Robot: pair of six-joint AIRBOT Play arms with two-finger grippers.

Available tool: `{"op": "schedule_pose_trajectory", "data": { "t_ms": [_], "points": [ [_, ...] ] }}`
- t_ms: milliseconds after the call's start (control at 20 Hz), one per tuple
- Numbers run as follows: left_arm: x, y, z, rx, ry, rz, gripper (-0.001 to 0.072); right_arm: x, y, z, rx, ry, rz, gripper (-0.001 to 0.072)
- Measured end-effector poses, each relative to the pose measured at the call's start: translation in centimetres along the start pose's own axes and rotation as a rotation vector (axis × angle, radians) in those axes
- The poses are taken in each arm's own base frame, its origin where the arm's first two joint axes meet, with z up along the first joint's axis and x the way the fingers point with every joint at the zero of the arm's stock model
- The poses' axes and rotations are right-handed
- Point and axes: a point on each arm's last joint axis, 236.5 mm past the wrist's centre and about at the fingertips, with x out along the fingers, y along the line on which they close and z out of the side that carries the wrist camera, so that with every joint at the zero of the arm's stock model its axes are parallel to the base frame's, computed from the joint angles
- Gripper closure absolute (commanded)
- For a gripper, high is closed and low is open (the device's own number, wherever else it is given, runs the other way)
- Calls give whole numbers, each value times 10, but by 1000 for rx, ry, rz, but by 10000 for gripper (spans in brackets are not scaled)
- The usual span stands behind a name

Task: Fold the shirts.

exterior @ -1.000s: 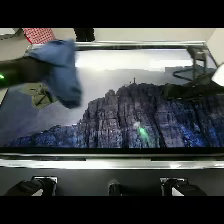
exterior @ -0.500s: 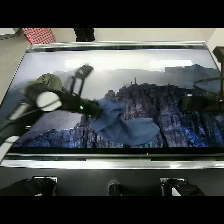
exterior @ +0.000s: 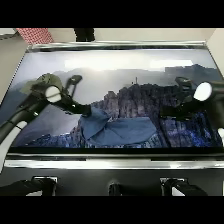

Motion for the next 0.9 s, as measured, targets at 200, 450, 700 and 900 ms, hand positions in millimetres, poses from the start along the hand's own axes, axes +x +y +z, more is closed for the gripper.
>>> {"op": "schedule_pose_trajectory", "data": {
  "t_ms": [200, 450, 700, 900],
  "points": [
    [10, 28, -13, -121, 69, -72, 44, 52, -15, -4, 140, 167, 114, 17],
    [49, -7, -19, -204, 118, -309, 93, 88, -8, -19, 164, 323, 209, 5],
    [79, -24, -27, -231, 175, -375, 670, 122, 17, -30, 133, 417, 245, 96],
    [76, -30, -25, -200, 163, -396, 671, 140, 35, -41, 106, 480, 252, 679]
  ]
}}
